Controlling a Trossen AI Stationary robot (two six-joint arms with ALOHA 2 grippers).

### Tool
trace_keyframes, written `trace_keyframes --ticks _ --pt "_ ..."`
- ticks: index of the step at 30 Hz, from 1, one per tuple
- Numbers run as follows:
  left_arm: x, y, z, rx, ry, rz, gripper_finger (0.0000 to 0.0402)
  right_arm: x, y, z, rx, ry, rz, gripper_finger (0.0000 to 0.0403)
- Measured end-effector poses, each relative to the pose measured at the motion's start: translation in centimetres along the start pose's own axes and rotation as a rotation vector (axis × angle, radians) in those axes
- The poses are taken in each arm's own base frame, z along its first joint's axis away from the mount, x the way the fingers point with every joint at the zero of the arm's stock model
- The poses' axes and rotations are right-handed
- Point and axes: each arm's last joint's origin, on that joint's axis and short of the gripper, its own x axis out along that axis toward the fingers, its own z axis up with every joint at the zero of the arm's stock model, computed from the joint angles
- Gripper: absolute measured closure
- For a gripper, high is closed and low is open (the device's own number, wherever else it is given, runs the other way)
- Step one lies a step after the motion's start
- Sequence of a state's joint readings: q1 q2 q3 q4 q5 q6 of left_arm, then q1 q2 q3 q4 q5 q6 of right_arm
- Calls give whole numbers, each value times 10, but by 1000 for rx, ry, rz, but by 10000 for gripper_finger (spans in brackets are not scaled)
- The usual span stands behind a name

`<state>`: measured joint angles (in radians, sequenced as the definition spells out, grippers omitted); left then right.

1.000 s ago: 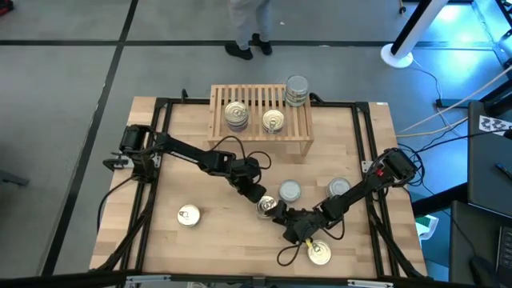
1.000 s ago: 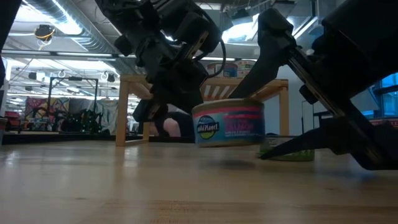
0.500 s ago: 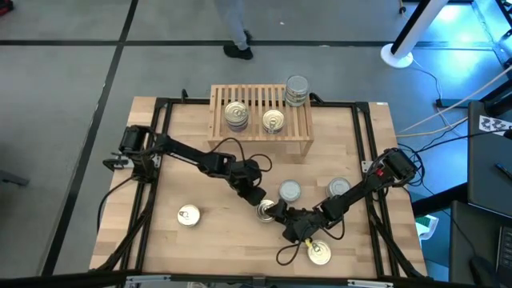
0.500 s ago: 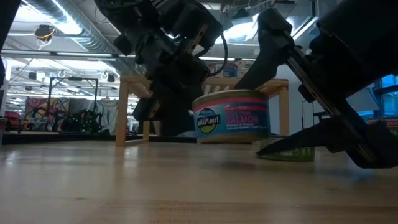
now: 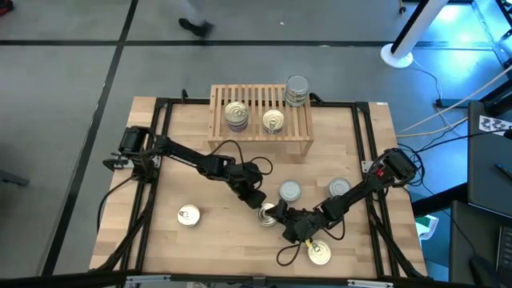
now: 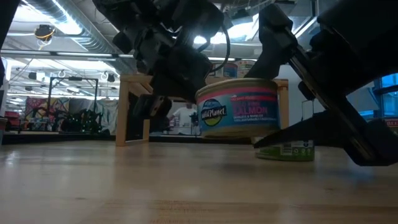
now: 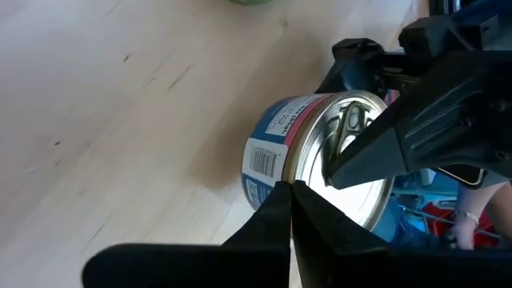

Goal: Stack canned seafood by type on shelf
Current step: Stack the blue tuna can on top of the blue tuna can on the shelf

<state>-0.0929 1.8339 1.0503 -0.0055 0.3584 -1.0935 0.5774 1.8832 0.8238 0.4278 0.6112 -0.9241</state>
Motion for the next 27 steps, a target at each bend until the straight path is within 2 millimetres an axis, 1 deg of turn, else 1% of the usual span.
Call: trace_keyframes --ticks 4,7,11,16,20,24,27 --pt "0 2 -1 -5 1 14 401 0 -1 1 0 -1 -9 186" --pt "0 3 -1 -9 0 26 401 -1 -2 1 2 -3 -12 208" --pt "0 3 -1 14 -1 26 383 -1 -2 1 1 -1 -11 210" --pt "0 2 -1 45 6 10 330 0 -2 1 1 2 -12 206" --pt "-3 1 0 68 73 -32 298 0 -2 1 1 -5 -7 212" --pt "-14 -9 -3 76 115 -68 290 0 4 -2 -18 26 10 212" --pt "-22 -8 -5 72 119 -33 294 -2 3 0 -14 36 -14 212"
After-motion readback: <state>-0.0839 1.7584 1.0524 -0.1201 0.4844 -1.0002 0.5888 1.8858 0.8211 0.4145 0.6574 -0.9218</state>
